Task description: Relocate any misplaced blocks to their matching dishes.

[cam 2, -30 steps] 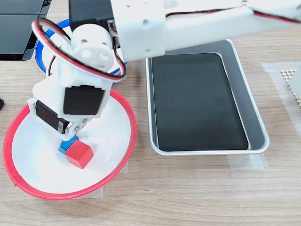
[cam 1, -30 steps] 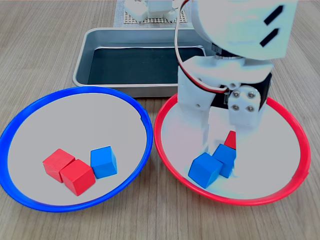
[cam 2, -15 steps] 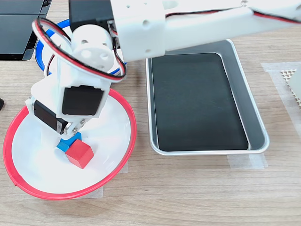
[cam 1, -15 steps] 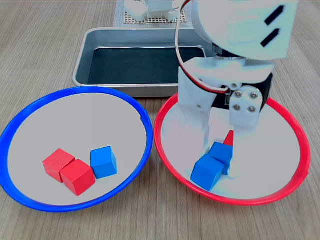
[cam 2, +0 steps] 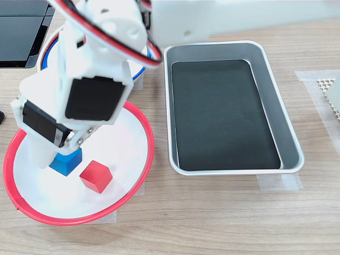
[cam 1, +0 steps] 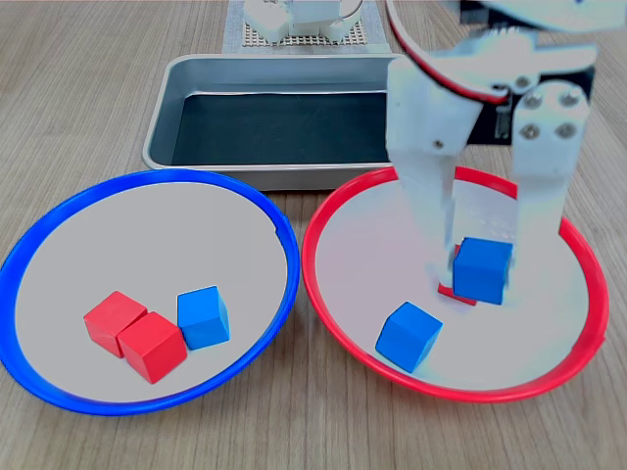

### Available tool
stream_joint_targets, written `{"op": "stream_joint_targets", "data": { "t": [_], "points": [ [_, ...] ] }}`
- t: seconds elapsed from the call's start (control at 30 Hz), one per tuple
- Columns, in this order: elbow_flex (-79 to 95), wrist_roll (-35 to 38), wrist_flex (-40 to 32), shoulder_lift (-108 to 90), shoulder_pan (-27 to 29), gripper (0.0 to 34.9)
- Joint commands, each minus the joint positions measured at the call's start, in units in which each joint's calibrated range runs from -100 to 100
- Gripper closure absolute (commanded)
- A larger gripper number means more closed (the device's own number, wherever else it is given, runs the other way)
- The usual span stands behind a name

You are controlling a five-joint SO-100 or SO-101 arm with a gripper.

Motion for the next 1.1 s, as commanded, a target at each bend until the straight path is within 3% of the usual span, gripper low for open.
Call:
{"op": "stream_joint_targets", "data": {
  "t": [0.0, 0.53, 0.97, 1.07],
  "points": [
    [0.4, 1.8, 1.5, -7.6, 1.4, 34.6],
    [11.1, 18.4, 4.1, -19.3, 21.8, 34.6],
    [17.5, 24.6, 0.0, -14.8, 25.0, 34.6],
    [17.2, 24.6, -1.8, -12.3, 25.1, 32.4]
  ]
}}
